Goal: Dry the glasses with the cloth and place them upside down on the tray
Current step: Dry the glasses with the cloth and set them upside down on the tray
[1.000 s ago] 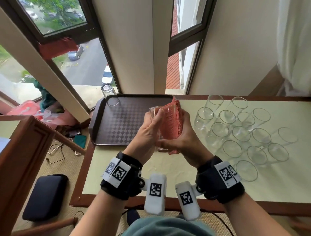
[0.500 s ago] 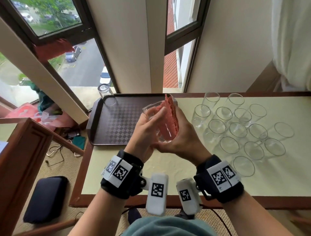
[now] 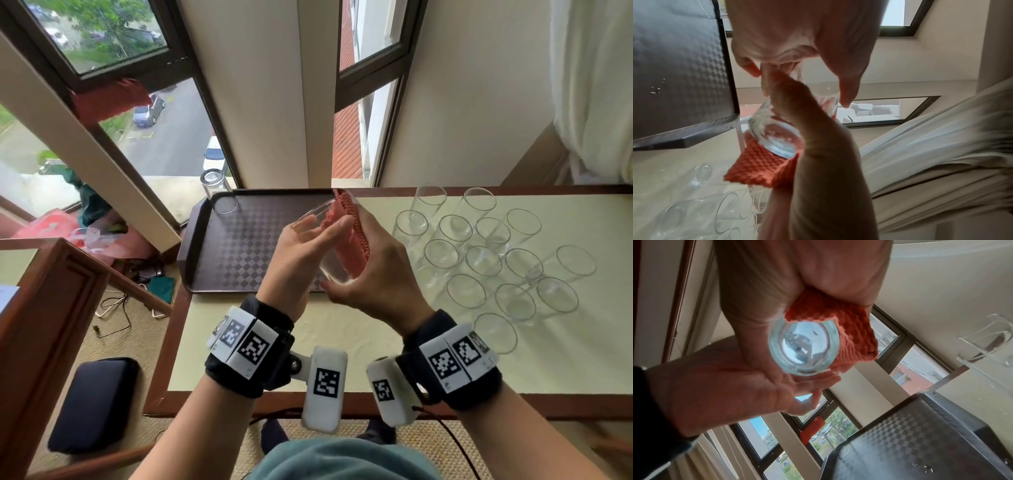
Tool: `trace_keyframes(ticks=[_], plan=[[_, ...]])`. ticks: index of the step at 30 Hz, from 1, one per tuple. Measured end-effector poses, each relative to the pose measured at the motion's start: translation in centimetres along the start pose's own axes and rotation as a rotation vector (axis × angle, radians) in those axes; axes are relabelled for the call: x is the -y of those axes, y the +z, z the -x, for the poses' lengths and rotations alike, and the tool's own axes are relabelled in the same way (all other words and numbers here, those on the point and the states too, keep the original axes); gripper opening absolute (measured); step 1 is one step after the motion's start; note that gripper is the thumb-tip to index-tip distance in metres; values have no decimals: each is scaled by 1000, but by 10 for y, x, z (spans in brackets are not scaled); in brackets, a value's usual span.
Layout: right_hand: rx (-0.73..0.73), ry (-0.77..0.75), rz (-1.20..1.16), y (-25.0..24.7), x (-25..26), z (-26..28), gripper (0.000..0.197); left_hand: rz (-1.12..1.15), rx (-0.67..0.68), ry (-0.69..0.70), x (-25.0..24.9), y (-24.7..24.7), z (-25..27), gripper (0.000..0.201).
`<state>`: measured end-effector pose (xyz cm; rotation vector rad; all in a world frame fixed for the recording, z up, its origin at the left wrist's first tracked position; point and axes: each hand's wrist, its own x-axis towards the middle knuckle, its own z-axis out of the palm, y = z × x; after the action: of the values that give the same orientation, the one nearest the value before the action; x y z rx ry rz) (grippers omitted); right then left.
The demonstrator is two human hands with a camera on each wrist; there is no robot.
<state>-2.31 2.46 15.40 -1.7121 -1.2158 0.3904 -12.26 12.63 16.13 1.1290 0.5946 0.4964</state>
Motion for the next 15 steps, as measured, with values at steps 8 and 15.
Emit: trace_keyframes(ticks=[8, 15], plan=[[147, 88, -199, -3, 0, -4, 90, 97, -71, 37, 9, 7, 9, 34], [198, 207, -470, -8, -2, -2, 82, -27, 67, 28, -3, 1, 12, 47]])
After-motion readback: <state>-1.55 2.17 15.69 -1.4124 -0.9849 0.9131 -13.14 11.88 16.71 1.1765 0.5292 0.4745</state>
